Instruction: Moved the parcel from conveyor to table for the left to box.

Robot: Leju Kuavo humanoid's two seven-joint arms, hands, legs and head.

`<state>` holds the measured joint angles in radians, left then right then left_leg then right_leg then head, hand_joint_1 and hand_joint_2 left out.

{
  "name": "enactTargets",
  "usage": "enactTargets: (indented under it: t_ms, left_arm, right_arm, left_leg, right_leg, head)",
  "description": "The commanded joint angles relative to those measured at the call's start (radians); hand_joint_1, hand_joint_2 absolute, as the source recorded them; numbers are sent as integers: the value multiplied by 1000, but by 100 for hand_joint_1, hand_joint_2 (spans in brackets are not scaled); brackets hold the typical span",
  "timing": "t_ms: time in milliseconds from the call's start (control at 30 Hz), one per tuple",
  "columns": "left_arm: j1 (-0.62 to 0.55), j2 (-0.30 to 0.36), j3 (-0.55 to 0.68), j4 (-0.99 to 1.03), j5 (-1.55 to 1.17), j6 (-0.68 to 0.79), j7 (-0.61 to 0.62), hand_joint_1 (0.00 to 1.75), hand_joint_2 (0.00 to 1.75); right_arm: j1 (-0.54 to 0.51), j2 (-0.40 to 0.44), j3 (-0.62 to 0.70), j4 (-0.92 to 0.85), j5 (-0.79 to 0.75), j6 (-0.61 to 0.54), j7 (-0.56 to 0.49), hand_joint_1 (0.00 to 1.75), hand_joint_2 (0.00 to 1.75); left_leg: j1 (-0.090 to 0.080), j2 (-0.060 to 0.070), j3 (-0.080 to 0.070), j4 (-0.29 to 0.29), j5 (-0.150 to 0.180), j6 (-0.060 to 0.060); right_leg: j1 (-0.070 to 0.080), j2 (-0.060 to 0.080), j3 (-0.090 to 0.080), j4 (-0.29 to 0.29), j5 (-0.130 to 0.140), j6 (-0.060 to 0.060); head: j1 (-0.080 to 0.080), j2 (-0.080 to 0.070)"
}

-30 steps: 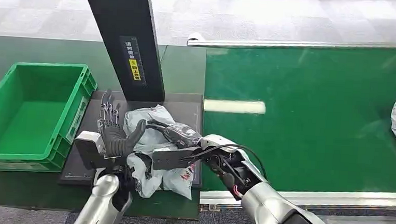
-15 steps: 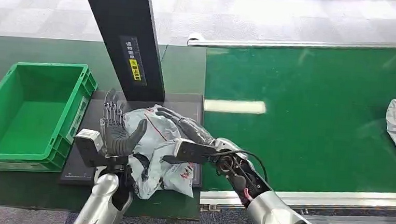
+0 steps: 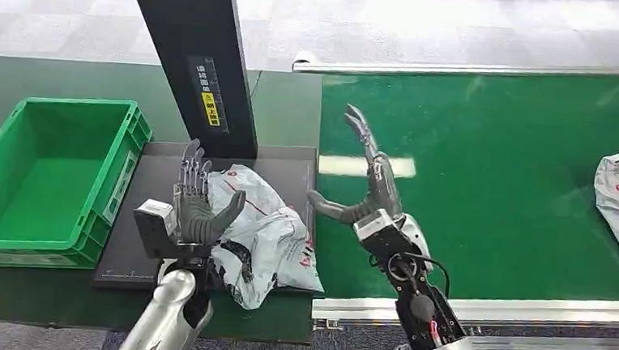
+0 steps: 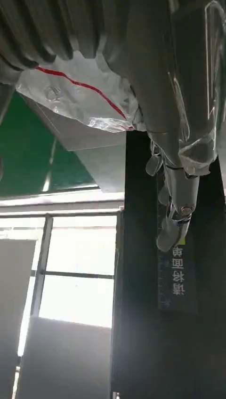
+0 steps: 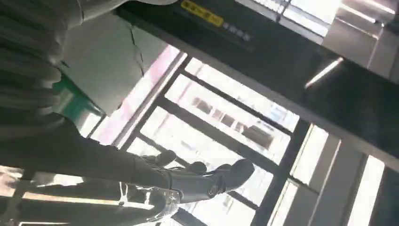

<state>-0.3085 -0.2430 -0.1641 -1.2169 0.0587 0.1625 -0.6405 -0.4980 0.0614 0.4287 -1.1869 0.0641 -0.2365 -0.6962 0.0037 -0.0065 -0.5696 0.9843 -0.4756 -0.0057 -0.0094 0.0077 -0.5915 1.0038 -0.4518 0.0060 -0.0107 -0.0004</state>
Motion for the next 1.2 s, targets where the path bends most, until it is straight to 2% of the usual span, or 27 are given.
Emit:
enactTargets:
  t_ms: [33,167,267,300,433,500,567,800,967,1200]
  left_arm:
    - [-39,26,-45,88,-33,-5,23,0,175]
    - [-44,37,-65,104,-83,6,42,0,175]
    - [-94,72,-166,193,-320,71,175,0,175]
    - [-118,78,-198,246,-431,103,259,0,175]
    - [-157,86,-231,362,-636,174,440,0,175]
    - [-165,103,-219,416,-735,163,529,0,175]
    - [-171,115,-212,460,-786,122,566,0,175]
    - [-158,118,-163,541,-901,25,615,0,175]
    - [-153,119,-161,543,-902,24,614,0,175]
    - [-153,119,-161,543,-902,24,614,0,175]
  right_arm:
    - [-4,-26,-78,-30,-3,39,-2,0,175]
    - [-3,-28,-78,-6,6,49,-2,0,175]
    - [-25,-30,-69,30,7,61,-2,0,175]
    - [-30,-28,-76,39,-5,72,-2,0,175]
    - [-39,-25,-85,61,-2,91,-2,0,175]
    - [-46,-17,-93,70,9,105,-2,0,175]
    - [-60,-9,-99,85,13,117,-2,0,175]
    - [-76,10,-121,101,31,138,-2,0,175]
    - [-76,10,-121,101,31,139,-2,0,175]
    - [-76,10,-121,101,31,139,-2,0,175]
  left_leg:
    - [0,-1,2,-1,0,0]
    - [0,-1,3,-2,0,-1]
    - [0,-1,2,-1,0,-1]
    - [0,-1,2,-1,0,0]
    - [-1,-1,2,-1,0,0]
    - [-1,0,3,-2,0,0]
    - [-1,2,4,-3,0,-1]
    - [-1,4,9,-4,1,-1]
    - [-1,1,16,-4,-1,0]
    - [-1,2,18,-5,1,0]
  right_leg:
    - [0,-2,3,-1,0,0]
    - [0,-2,4,-2,-1,-1]
    - [0,-2,3,-1,0,0]
    - [0,-2,2,-1,0,0]
    - [0,-2,3,-1,0,0]
    - [-1,0,3,-1,0,0]
    - [-1,1,4,-2,1,-1]
    - [0,3,9,-3,1,-1]
    - [-1,2,18,-1,0,0]
    - [-1,2,20,-3,2,-1]
  head:
    - [0,0]
    - [0,0]
    - [0,0]
    - [0,0]
    - [0,0]
    - [0,0]
    - [0,0]
    - [0,0]
    - [0,0]
    - [0,0]
